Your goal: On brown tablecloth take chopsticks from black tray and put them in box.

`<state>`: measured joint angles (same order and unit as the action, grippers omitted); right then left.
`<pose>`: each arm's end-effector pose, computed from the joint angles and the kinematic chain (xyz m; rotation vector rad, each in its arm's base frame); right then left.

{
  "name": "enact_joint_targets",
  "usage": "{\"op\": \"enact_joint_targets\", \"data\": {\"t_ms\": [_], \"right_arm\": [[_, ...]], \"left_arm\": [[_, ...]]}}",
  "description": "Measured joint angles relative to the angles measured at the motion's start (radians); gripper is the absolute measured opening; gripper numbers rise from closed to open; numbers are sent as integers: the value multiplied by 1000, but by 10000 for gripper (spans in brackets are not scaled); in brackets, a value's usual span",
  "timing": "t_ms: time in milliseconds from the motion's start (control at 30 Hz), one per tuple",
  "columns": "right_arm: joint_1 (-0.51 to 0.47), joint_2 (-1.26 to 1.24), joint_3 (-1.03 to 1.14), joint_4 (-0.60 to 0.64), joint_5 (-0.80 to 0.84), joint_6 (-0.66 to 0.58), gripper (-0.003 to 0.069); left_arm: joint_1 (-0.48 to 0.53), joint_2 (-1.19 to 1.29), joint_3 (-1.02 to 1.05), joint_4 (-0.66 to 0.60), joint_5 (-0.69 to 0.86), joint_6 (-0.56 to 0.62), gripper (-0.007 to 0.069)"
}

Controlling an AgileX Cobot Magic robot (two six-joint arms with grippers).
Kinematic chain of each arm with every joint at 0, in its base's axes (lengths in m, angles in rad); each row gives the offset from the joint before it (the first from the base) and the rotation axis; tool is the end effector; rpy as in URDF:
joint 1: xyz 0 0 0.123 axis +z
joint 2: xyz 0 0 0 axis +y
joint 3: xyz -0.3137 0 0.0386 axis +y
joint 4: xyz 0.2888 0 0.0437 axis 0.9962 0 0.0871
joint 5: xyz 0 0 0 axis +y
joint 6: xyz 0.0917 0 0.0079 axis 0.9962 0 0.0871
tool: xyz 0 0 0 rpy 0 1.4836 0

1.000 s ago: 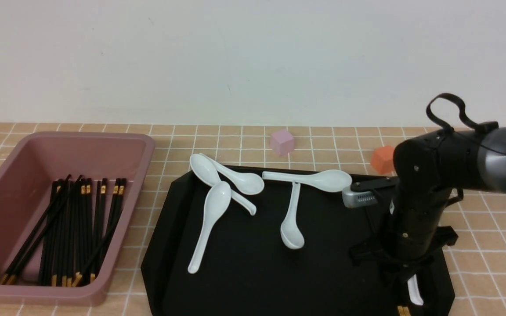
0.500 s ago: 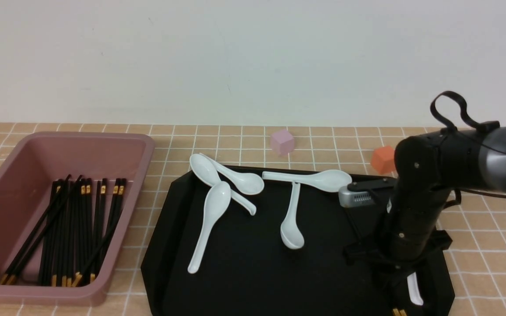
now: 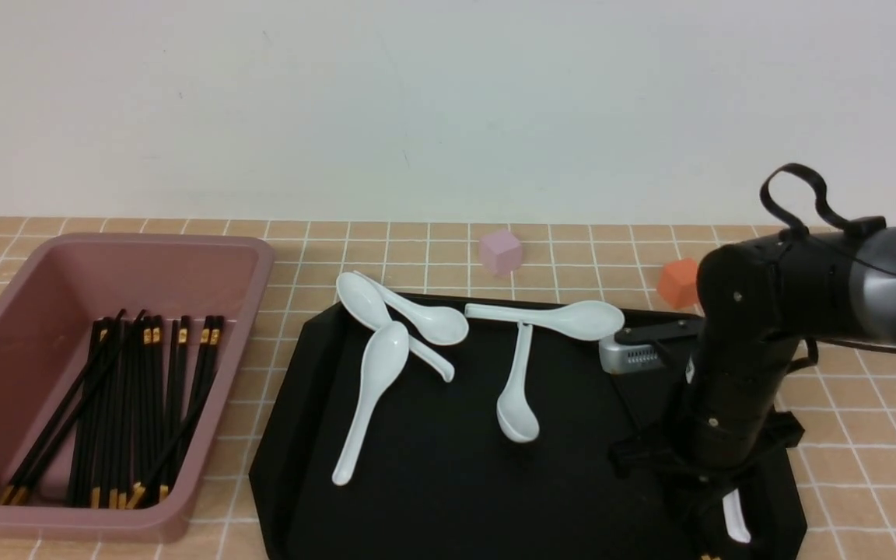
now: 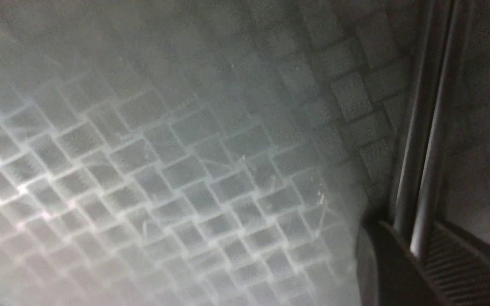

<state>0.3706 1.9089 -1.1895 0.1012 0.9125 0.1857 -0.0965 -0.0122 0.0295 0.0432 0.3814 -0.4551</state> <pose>0.3599 0.1478 0.1570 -0.1943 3.1299 0.1332 0.0628 -0.0046 0.1682 -0.3116 1.8699 -0.3348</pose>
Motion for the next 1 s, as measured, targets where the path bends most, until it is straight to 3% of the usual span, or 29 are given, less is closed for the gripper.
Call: {"op": "enact_joint_targets", "data": {"t_ms": [300,500,733,1000], "right_arm": [[1,-227,6,-34,184,21,130],[23,-311,-122,118,174,-3,130],[234,-190,-405,380,-16,-64,130],[440,180,-654,570,-410,-69,130]], "left_arm": [[0,0,0,0,0,0,239],[0,0,0,0,0,0,239],[0,0,0,0,0,0,239],[0,0,0,0,0,0,239]]}}
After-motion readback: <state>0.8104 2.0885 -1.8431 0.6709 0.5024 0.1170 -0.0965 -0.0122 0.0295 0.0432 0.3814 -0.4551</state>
